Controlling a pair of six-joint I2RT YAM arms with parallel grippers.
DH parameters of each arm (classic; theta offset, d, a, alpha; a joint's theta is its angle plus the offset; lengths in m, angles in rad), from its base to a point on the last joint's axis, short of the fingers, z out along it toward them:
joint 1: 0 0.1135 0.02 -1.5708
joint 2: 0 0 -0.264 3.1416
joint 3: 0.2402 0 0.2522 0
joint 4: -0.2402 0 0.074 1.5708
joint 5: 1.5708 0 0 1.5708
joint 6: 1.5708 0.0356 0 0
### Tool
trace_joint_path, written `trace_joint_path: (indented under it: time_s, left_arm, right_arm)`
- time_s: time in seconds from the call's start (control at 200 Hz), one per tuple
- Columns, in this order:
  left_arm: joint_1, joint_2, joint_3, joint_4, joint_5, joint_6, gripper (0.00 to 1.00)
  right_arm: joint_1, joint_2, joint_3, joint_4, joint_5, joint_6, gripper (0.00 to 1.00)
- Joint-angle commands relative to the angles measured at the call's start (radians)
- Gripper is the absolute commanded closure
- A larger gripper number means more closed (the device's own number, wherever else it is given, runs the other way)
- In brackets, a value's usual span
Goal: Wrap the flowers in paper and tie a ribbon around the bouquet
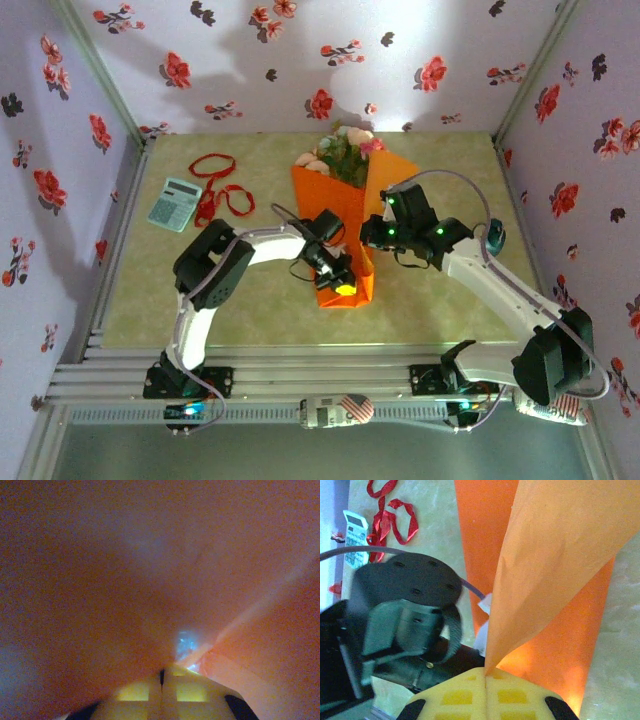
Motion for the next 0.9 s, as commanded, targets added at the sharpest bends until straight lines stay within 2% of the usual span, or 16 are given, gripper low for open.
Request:
trace_joint_path:
  time_s: [0.0, 0.215, 0.5, 0.6, 0.75, 0.895]
  left_arm:
    - [0.041, -0.105, -0.024, 0.023, 0.01, -0.043, 1.0]
    - [0.035, -0.034, -0.003, 0.072, 0.093, -0.073, 1.0]
    - [-0.025, 0.105, 0.089, 0.087, 0.146, -0.08, 1.0]
    - [-0.03, 0.147, 0.111, 0.061, 0.137, -0.064, 1.0]
    - [-0.021, 0.181, 0.115, -0.022, 0.053, 0.003, 1.0]
    - [-0.007, 0.133, 0.105, 0.0, 0.031, -0.001, 1.0]
  right_arm:
    - [-0.005, -0.003, -0.009, 0.007, 0.012, 0.006, 1.0]
    - [-0.009, -0.005, -0.013, -0.002, 0.011, 0.004, 1.0]
    - [-0.012, -0.01, -0.019, -0.005, 0.005, 0.008, 1.0]
    - [-0.012, -0.014, -0.028, 0.006, -0.006, 0.016, 1.0]
    - [-0.013, -0.01, -0.032, 0.023, -0.019, 0.024, 1.0]
    - [-0.012, 0.002, -0.025, 0.034, -0.032, 0.026, 1.0]
